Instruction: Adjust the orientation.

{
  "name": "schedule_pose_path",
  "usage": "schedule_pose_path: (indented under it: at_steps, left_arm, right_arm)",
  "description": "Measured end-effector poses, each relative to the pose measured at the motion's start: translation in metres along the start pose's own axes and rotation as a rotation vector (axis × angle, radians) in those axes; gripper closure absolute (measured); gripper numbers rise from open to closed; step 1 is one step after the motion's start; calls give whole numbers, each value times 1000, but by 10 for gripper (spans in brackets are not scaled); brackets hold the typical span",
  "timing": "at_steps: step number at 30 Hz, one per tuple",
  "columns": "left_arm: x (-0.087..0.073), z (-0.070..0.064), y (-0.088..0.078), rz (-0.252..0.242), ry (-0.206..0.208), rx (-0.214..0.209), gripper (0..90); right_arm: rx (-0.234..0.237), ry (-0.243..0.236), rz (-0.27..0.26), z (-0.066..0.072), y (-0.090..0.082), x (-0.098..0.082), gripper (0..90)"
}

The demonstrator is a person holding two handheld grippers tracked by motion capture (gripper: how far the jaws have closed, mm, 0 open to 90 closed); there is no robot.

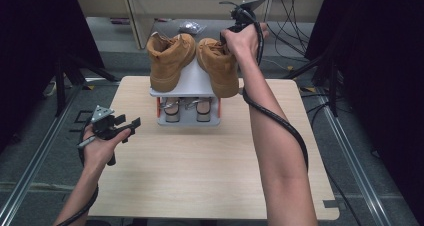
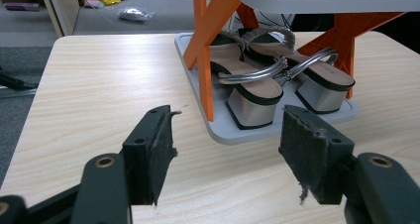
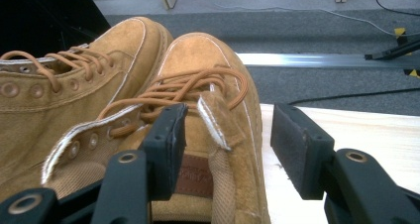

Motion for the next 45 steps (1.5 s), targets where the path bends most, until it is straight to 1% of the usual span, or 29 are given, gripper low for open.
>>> schedule_pose_path:
  at_steps: [3, 5, 6, 7, 8, 11, 12, 14, 15, 16, 17, 18, 20, 21, 22, 23, 26, 29, 30, 31, 32, 33, 34, 35, 38, 39, 40, 41, 45]
  left_arm:
    - [0, -1, 0, 1, 3, 0, 370]
    - [0, -2, 1, 1, 4, -2, 370]
    - [0, -2, 1, 1, 5, -2, 370]
    - [1, -3, 1, 1, 5, -2, 370]
    - [1, -3, 1, -1, 6, -4, 370]
    - [1, -5, 2, 1, 9, -6, 370]
    - [1, -5, 2, 0, 9, -7, 370]
    - [1, -5, 3, 1, 9, -7, 370]
    - [1, -5, 3, 1, 9, -7, 370]
    - [1, -5, 3, 1, 9, -6, 370]
    - [1, -5, 3, 2, 8, -6, 370]
    - [1, -5, 3, 3, 9, -6, 370]
    - [1, -6, 3, 2, 9, -7, 370]
    - [1, -6, 3, 2, 9, -6, 370]
    - [1, -7, 3, 2, 8, -7, 370]
    - [1, -7, 3, 2, 8, -7, 370]
    - [2, -7, 3, 1, 10, -8, 370]
    - [3, -7, 3, -3, 11, -7, 372]
    - [3, -7, 3, -4, 11, -7, 372]
    - [3, -8, 3, -3, 11, -7, 372]
    - [3, -8, 3, -3, 13, -7, 373]
    - [3, -8, 3, -3, 13, -7, 373]
    - [3, -8, 4, -1, 13, -7, 373]
    - [3, -9, 4, -2, 13, -8, 374]
    - [3, -10, 5, -1, 13, -11, 374]
    - [3, -10, 5, 0, 16, -11, 375]
    - [4, -11, 5, -1, 17, -11, 375]
    - [4, -12, 6, -2, 18, -12, 375]
    - [6, -15, 6, -6, 23, -15, 376]
  right_arm:
    - [1, 14, 0, 1, -6, 1, 482]
    - [7, 4, -3, 0, -9, 1, 482]
    - [8, 8, -1, 0, -11, 1, 484]
    - [12, -2, -1, -1, -12, 1, 485]
    - [7, 6, 1, -1, -13, 0, 486]
    - [13, -20, 9, -5, -15, -1, 495]
    - [9, 2, 11, -5, -16, -2, 500]
    - [14, 1, 11, -5, -18, -3, 510]
    - [21, -13, 9, -6, -19, -3, 522]
    - [19, -2, 8, -5, -20, -3, 528]
    - [25, -22, 2, -7, -22, -2, 532]
    - [22, -8, 2, -6, -23, -3, 535]
    - [29, -12, -3, -8, -27, -2, 547]
    - [30, -23, -6, -9, -27, -1, 555]
    - [31, -8, -7, -9, -29, -2, 562]
    - [43, -7, -15, -10, -31, -1, 567]
    - [50, 9, -25, -11, -34, -1, 572]
    - [73, 6, -35, -13, -38, -1, 580]
    - [71, 20, -39, -13, -40, -1, 586]
    - [80, 10, -47, -15, -41, 0, 589]
    - [84, 25, -48, -15, -43, -1, 597]
    - [84, 25, -48, -15, -43, -1, 597]
    - [89, 14, -57, -19, -47, -1, 627]
    - [85, 31, -59, -20, -48, -2, 643]
    - [86, 25, -69, -27, -52, -4, 701]
    - [83, 23, -63, -29, -53, -6, 740]
    - [88, 13, -50, -32, -53, -8, 773]
    - [83, 16, -35, -34, -53, -11, 802]
    - [66, -10, 31, -44, -46, -28, 884]
Point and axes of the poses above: each handheld gripper's, and its own axes: y roughly forward along the jaws, x roughly out of its top, z roughly to its left, the point moved 6 cm from there along y, roughly forward along the jaws, and after that the axes turned 6 degrees about y, right-handed, at the moved point
